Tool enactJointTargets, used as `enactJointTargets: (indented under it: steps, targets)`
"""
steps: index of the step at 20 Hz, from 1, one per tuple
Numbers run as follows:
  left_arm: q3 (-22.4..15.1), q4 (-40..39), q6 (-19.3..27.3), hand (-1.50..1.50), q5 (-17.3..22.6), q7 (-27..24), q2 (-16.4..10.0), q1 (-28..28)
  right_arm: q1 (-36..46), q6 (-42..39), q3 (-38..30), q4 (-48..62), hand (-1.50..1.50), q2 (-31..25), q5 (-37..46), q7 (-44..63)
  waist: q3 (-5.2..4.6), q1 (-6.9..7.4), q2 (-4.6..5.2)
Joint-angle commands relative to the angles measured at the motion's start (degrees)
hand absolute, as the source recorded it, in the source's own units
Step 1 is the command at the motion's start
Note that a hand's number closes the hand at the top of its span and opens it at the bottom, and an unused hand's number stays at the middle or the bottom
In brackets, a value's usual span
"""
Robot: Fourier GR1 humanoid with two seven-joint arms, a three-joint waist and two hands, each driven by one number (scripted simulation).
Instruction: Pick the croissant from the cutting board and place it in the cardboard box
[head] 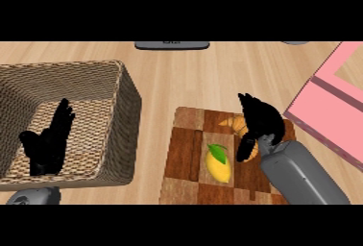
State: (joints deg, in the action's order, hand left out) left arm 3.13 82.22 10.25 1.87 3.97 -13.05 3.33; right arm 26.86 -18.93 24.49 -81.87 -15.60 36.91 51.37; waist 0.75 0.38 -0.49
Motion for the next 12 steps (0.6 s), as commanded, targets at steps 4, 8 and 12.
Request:
enactJointTargets:
  steps: [4, 8, 12]
  targets:
    - [-0.88, -7.04, 2.19, 0.0, -1.33, -1.11, 3.59, 2.94, -2.97, 3.08, 0.19, 3.29, -1.5, 2.08, 3.14, -3.52, -0.76, -0.61, 0.64]
    - [-1.54, -4.18, 2.19, 0.0, -1.15, -1.13, 3.94, 0.74, -1.92, 7.68, 2.81, 4.12, 1.5, 3.57, 6.72, -9.78, -0.74, -0.21, 0.63]
    - [-3.18, -2.93, 4.15, 0.0, -3.04, 0.48, 5.13, 1.43, -1.27, 11.18, 2.81, 8.34, 1.5, 2.66, 10.55, -13.13, -0.72, -0.14, 0.67]
